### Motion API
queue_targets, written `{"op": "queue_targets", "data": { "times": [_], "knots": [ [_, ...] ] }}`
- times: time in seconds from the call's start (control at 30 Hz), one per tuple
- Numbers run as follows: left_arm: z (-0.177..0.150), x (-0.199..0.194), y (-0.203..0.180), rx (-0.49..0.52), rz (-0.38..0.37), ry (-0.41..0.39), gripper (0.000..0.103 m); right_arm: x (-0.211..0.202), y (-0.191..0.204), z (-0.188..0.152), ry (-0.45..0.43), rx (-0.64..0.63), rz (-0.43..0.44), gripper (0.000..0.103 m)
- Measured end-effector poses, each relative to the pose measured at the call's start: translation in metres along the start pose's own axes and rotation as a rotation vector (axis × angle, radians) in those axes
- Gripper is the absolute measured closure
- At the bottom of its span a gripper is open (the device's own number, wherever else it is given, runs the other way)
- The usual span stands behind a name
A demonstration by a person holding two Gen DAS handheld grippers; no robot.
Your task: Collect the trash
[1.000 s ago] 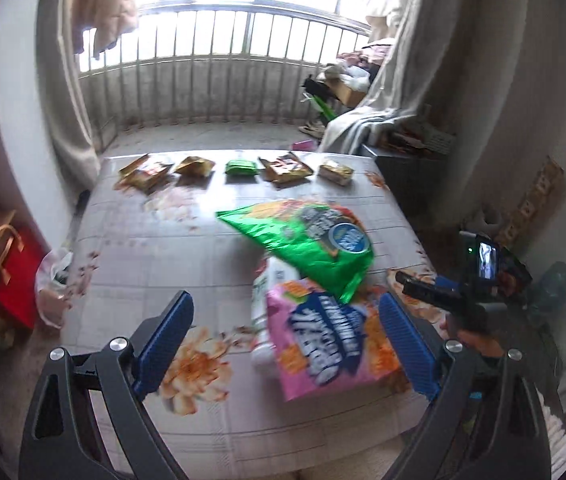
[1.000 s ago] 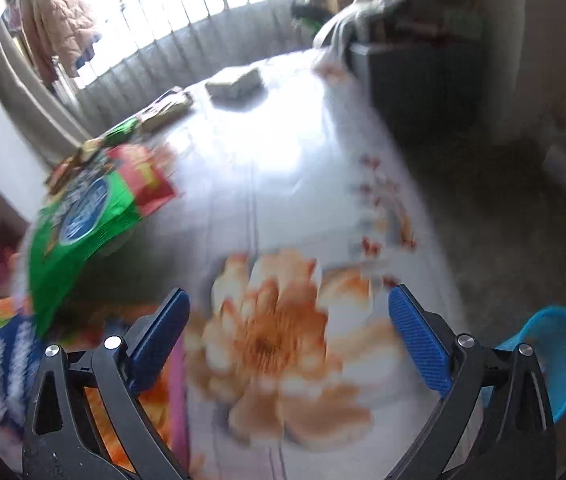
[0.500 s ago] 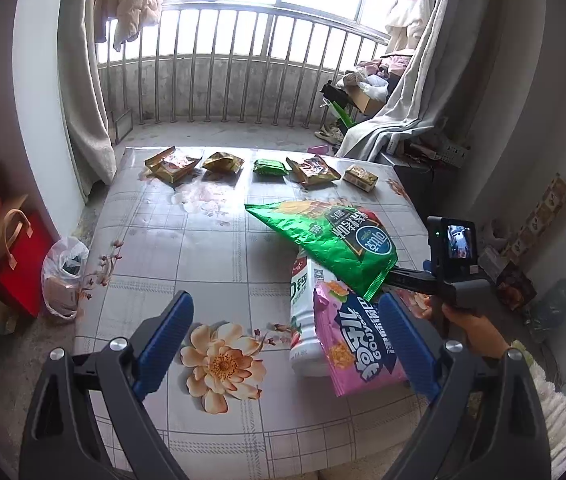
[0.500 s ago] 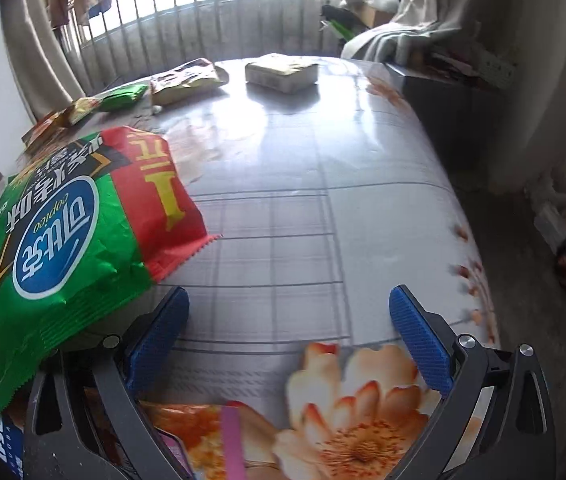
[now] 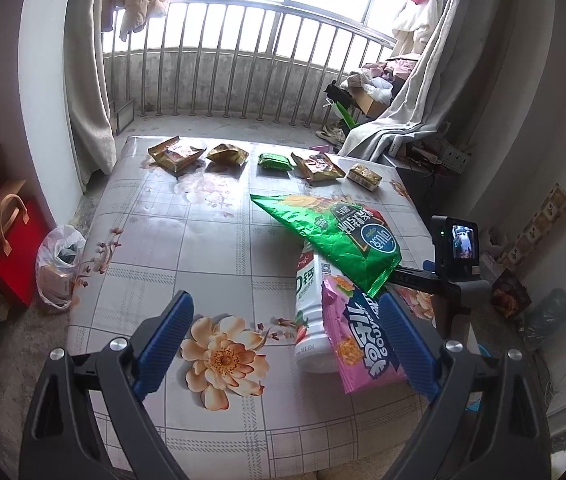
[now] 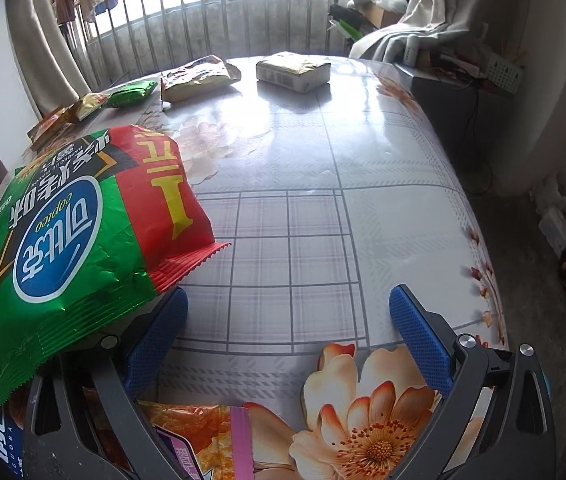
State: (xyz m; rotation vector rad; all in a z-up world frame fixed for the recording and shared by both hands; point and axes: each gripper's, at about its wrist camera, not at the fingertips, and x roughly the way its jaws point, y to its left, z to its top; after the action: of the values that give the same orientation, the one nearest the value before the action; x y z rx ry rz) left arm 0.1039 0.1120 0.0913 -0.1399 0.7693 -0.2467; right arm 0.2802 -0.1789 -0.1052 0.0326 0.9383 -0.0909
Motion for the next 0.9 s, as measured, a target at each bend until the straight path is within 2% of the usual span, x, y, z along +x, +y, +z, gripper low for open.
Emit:
{"op": "queue_targets", "data": {
  "times": [0.37,0.73,0.9],
  "knots": [
    [-0.011,-0.011,0.003,-0.034,-0.013,-0.012,0.012,0.0,0.0,0.0,0.0,0.0,-0.001,0.006],
    [-0.011,-0.017,-0.006,-0.006,-0.015,-0.03,0.012,-0.001,-0.001,0.0,-0.001,0.0,-0.002,0.006],
    [-0.009,-0.015,-0.005,0.01,0.007,-0.022,0.012,0.0,0.0,0.0,-0.001,0.0,-0.002,0.006]
  ]
}}
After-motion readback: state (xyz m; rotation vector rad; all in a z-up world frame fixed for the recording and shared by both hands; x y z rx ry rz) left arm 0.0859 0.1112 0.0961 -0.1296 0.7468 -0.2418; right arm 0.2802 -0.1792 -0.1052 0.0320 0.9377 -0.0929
